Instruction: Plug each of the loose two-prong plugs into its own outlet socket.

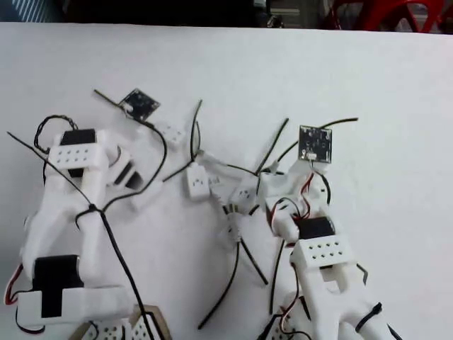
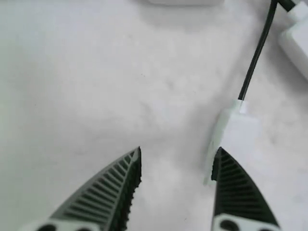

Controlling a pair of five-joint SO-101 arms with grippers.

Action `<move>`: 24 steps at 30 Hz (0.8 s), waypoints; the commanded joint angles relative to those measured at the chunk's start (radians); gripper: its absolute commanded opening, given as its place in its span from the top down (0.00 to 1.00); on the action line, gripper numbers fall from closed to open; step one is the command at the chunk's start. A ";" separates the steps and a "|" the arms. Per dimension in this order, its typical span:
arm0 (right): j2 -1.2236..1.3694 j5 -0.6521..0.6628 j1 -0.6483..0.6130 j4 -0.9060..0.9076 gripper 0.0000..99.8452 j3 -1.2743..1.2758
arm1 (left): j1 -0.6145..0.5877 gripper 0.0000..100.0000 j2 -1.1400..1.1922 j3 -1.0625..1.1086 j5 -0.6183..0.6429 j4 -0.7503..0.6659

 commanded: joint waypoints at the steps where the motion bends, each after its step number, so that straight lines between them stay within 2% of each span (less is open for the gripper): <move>1: -0.002 0.009 -0.008 -0.016 0.98 -0.006 | -0.019 0.76 0.074 -0.060 0.000 -0.029; 5: -0.002 0.009 -0.008 -0.015 0.98 -0.006 | -0.036 0.76 0.142 -0.069 0.000 -0.071; 9: -0.002 0.009 -0.008 -0.015 0.98 -0.006 | -0.033 0.76 0.091 -0.146 0.005 0.048; 16: -0.002 0.009 -0.008 -0.015 0.98 -0.006 | 0.065 0.76 -0.076 -0.167 0.008 0.229; 20: -0.002 0.009 -0.008 -0.015 0.98 -0.006 | 0.116 0.76 -0.111 -0.097 0.008 0.232; 24: -0.001 0.009 -0.008 -0.015 0.98 -0.006 | 0.111 0.76 -0.113 -0.002 0.008 0.120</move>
